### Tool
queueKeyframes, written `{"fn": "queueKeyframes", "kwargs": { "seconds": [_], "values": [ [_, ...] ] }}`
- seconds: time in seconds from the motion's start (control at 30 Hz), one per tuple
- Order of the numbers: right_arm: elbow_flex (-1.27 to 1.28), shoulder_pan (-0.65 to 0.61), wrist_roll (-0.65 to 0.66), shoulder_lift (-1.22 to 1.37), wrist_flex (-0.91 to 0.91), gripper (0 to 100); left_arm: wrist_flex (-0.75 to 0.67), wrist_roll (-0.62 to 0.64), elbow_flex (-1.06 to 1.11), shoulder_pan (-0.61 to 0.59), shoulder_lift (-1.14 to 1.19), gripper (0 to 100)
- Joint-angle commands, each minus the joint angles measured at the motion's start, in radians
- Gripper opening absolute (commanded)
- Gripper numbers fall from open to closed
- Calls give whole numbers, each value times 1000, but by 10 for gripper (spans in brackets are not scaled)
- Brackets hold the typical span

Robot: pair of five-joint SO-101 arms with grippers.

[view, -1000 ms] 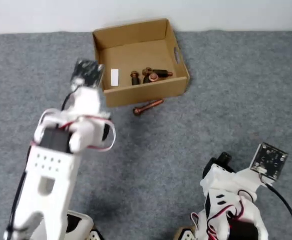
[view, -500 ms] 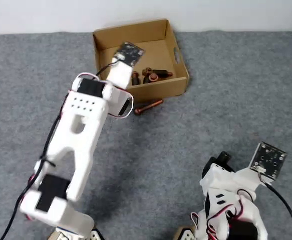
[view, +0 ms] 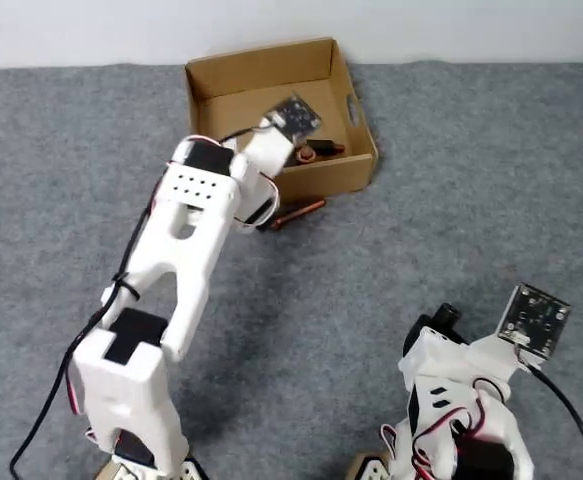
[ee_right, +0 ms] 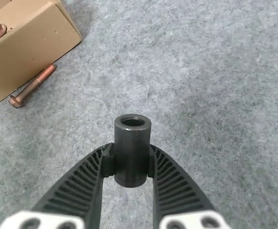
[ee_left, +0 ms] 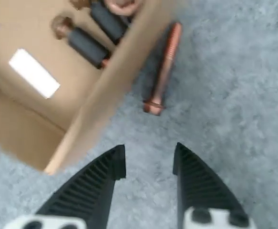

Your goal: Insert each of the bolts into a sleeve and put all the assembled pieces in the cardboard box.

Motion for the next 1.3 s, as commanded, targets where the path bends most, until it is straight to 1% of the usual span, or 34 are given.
{"fn": "queueKeyframes", "kwargs": {
  "seconds": [0.0, 0.27, 0.7, 0.83, 0.9, 1.03, 1.17, 1.27],
  "values": [
    [-5, 13, 11, -4, -31, 8, -2, -29, -45, 14, 8, 174],
    [3, 13, 11, -35, -33, 8, -52, -31, -133, 55, 103, 174],
    [5, 13, 11, -33, -33, 8, -41, -26, -524, 69, 471, 173],
    [5, 13, 11, -33, -33, 8, 61, -29, -645, 69, 569, 172],
    [6, 13, 11, -33, -33, 8, 147, -31, -722, 69, 608, 161],
    [6, 13, 11, -33, -33, 8, 290, -32, -837, 64, 689, 98],
    [6, 13, 11, -33, -33, 8, 456, -32, -943, 74, 735, 1],
    [6, 13, 11, -33, -33, 8, 453, -23, -918, 74, 707, 5]
  ]
}}
